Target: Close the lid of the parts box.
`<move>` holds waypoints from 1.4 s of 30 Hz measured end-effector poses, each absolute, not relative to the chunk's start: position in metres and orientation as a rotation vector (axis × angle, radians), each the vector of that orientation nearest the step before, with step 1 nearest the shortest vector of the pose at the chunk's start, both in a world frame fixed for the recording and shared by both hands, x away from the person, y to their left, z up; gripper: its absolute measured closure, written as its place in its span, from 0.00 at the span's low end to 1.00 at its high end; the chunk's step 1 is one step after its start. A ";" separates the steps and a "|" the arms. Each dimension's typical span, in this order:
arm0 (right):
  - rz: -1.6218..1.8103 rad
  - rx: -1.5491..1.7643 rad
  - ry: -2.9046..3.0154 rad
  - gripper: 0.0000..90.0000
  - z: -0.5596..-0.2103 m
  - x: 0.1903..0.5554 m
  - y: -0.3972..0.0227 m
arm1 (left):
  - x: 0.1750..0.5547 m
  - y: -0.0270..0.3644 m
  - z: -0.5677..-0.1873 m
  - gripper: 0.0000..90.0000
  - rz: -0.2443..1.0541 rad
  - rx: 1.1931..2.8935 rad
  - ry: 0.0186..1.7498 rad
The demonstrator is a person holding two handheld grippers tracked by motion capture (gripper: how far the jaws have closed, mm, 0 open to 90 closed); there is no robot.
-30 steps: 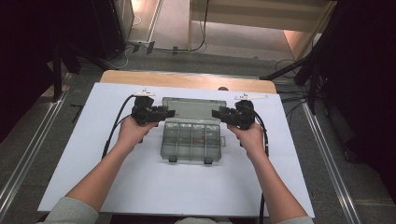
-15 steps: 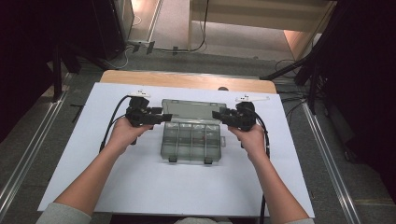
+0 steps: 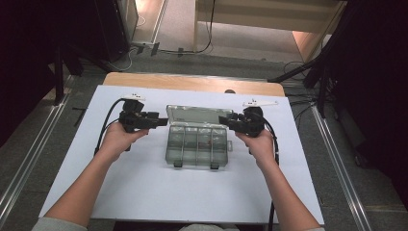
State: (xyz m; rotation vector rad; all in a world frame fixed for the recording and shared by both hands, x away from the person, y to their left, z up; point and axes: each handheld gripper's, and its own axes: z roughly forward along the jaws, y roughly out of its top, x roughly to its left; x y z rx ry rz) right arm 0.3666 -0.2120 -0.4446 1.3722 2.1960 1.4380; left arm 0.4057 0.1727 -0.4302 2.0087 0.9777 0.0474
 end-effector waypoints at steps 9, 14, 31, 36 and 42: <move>1.434 1.363 2.201 0.56 -0.445 0.361 -0.212 | 0.403 0.175 -0.425 0.81 0.102 2.037 0.972; 1.429 1.346 2.206 0.54 -0.446 0.358 -0.211 | 0.403 0.174 -0.418 1.00 0.087 2.041 0.957; 1.394 1.328 2.234 0.46 -0.447 0.343 -0.210 | 0.398 0.166 -0.405 0.99 0.072 2.007 0.908; 1.382 1.359 2.256 0.47 -0.451 0.341 -0.214 | 0.397 0.164 -0.406 0.99 0.055 1.995 0.901; 1.384 1.359 2.261 0.49 -0.451 0.337 -0.216 | 0.395 0.161 -0.407 0.99 0.050 2.004 0.897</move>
